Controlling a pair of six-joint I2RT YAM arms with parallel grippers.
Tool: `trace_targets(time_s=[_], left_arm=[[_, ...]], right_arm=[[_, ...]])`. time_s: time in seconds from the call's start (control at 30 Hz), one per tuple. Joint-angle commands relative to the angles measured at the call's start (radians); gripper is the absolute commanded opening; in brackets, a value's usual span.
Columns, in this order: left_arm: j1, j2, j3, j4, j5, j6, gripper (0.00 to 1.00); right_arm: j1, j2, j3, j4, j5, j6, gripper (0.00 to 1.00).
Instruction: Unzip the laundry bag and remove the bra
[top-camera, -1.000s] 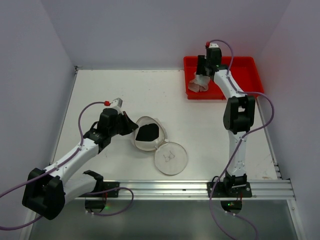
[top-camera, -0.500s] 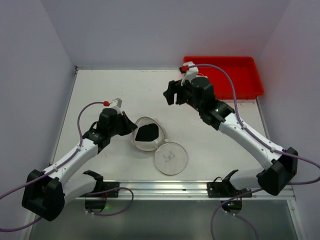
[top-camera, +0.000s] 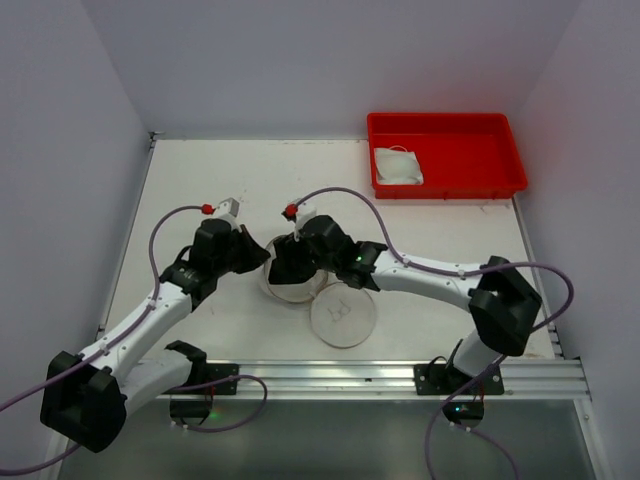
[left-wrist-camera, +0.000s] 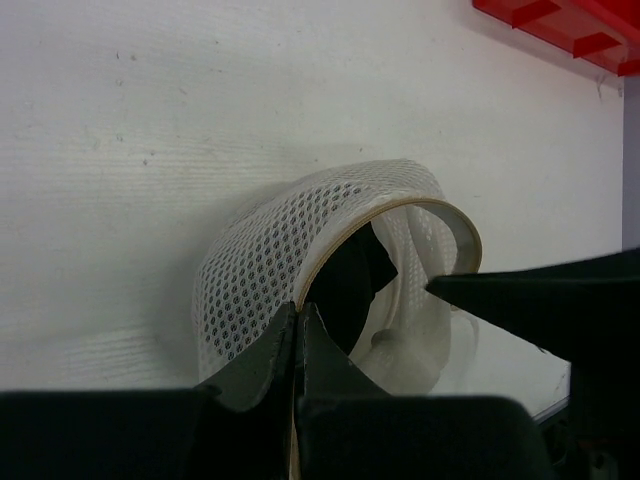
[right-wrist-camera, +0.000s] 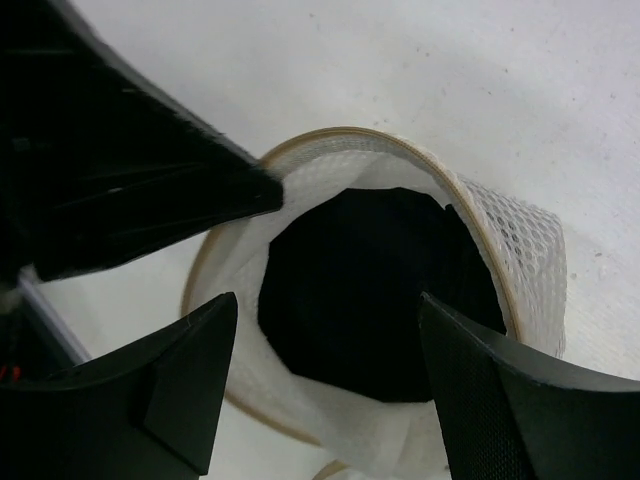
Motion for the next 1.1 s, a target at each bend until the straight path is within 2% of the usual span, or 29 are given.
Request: trace_targets(time_s=[0.0, 0.2, 0.33, 0.4, 0.5, 0.53, 0.63, 0.67, 0.77, 0.8, 0.83, 1.07], left_arm=[[0.006, -0.036, 0.029, -0.016, -0.023, 0.015, 0.0], [0.006, -0.044, 0.016, -0.019, -0.025, 0.012, 0.0], [0.006, -0.036, 0.009, -0.013, -0.035, 0.012, 0.0], [0.006, -0.032, 0.004, -0.009, -0.034, 0.01, 0.0], [0.006, -0.023, -0.008, 0.007, -0.04, 0.004, 0.0], [0.006, -0.018, -0.01, 0.008, -0.041, 0.002, 0.0], [0.006, -0.018, -0.014, 0.004, -0.049, 0.004, 0.0], [0.006, -0.019, -0.013, 0.001, -0.054, 0.005, 0.0], [0.008, -0.029, -0.013, -0.016, -0.075, 0.012, 0.0], [0.008, -0.032, -0.014, -0.021, -0.081, 0.013, 0.0], [0.008, -0.036, -0.014, -0.025, -0.083, 0.015, 0.0], [0.008, -0.035, -0.007, -0.035, -0.072, 0.016, 0.0]], right_arm=[[-0.002, 0.084, 0.081, 0.046, 0.062, 0.015, 0.75], [-0.002, 0.21, 0.107, 0.012, 0.121, 0.003, 0.88], [0.0, 0.253, 0.093, -0.022, 0.035, 0.02, 0.94], [0.0, 0.275, 0.084, -0.022, -0.033, 0.012, 0.95], [-0.002, 0.298, 0.081, -0.04, -0.047, -0.003, 0.91], [-0.003, 0.307, 0.084, -0.042, -0.042, -0.006, 0.89], [-0.003, 0.299, 0.075, -0.039, -0.022, -0.014, 0.62], [-0.005, 0.292, 0.07, -0.033, -0.021, -0.022, 0.42], [-0.005, 0.228, 0.035, 0.003, -0.039, -0.054, 0.18], [-0.003, 0.204, 0.021, 0.013, -0.045, -0.058, 0.06], [-0.003, 0.18, -0.011, 0.035, -0.054, -0.065, 0.01], [-0.005, -0.122, -0.181, 0.2, -0.111, -0.129, 0.0]])
